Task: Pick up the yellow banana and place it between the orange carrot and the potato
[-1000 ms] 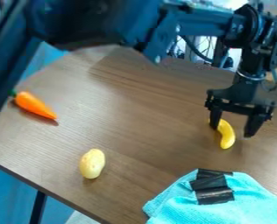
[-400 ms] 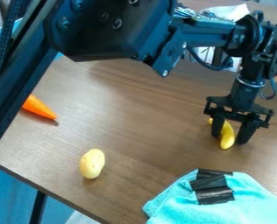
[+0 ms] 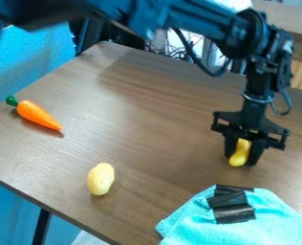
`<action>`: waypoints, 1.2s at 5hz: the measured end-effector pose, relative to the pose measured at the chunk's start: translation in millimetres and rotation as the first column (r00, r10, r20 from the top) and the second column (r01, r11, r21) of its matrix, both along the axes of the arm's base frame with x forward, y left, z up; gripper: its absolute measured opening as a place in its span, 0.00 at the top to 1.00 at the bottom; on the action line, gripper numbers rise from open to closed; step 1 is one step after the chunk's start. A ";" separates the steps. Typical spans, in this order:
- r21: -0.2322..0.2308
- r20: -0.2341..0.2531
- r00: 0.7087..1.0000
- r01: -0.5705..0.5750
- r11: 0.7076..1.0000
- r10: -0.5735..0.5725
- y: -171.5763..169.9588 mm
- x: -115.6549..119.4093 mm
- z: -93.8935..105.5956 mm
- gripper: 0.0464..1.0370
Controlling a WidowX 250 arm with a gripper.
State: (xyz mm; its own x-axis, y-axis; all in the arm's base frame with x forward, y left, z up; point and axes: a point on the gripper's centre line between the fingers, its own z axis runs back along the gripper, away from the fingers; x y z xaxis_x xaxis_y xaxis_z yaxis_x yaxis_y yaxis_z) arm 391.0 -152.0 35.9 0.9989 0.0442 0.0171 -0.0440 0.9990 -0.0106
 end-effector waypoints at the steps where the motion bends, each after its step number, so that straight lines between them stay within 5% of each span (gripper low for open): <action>1: 0.000 0.042 0.998 0.039 0.999 -0.039 23.2 -7.4 20.0 0.60; 2: -0.014 0.028 0.993 0.116 0.993 -0.115 66.9 -33.4 24.4 0.60; 4: 0.140 -0.062 0.997 0.043 0.989 -0.035 153.9 -87.3 29.7 0.60; 6: 0.129 -0.009 1.000 0.004 0.992 -0.003 195.5 -99.0 36.4 0.59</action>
State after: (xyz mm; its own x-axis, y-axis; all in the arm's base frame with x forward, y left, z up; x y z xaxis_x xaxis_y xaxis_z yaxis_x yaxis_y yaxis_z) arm 292.0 43.5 72.4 0.9992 0.0383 0.0140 -0.0397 0.9921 0.1190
